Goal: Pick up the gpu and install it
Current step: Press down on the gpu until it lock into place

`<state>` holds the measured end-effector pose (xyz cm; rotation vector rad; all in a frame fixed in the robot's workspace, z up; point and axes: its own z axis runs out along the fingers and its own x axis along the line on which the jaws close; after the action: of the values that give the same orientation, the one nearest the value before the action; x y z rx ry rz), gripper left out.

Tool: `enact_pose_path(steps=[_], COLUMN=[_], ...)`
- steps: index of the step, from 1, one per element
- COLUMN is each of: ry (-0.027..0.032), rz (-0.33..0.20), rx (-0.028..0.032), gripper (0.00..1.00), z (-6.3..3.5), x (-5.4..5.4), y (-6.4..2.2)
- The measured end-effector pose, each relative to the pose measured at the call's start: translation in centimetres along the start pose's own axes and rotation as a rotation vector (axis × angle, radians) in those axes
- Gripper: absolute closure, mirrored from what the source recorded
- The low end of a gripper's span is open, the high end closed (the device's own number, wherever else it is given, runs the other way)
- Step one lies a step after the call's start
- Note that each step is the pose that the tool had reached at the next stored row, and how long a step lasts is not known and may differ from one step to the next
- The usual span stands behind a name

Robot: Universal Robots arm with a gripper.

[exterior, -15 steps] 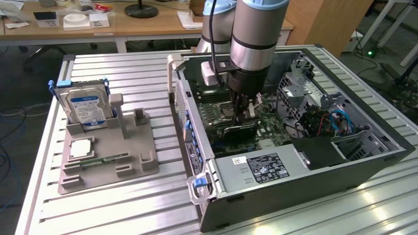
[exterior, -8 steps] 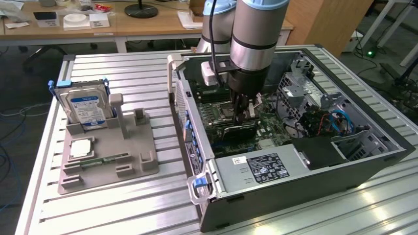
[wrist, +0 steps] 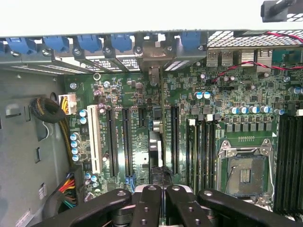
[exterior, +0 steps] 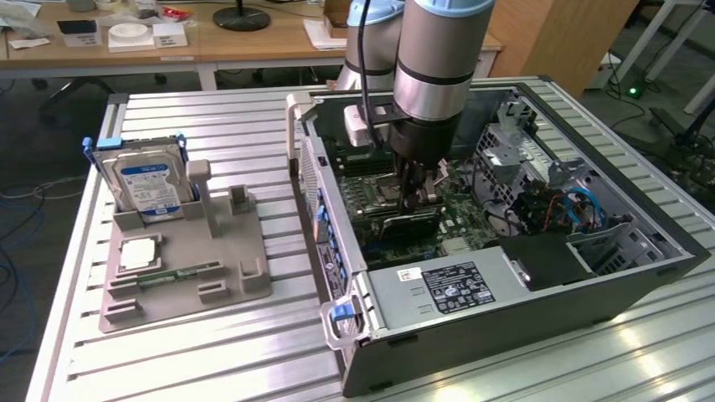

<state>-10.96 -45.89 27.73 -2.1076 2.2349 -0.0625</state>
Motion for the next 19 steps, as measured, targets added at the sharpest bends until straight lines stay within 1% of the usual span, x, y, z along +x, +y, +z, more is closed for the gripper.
enact_pose_path(steps=[3, 4, 6, 8, 10, 14, 16, 19], ry=[0.0, 0.0001, 0.0008, 0.0017, 0.0019, 0.0027, 0.003, 0.0041], rz=[0.0, 0.0, 0.0, 0.0, 0.001, 0.0, 0.0, 0.001], rx=[0.0, -0.001, -0.0126, -0.0265, -0.032, -0.0432, -0.0514, -0.0658], gripper=[0.9, 0.9, 0.9, 0.9, 0.9, 0.9, 0.9, 0.9], z=[0.0, -0.01, -0.01, -0.02, -0.04, -0.13, -0.14, -0.2], x=[0.0, 0.0, 0.0, 0.0, 0.0, 0.1, 0.1, 0.1], y=[0.0, 0.01, 0.1, 0.21, 0.5, 1.58, 1.86, 2.12])
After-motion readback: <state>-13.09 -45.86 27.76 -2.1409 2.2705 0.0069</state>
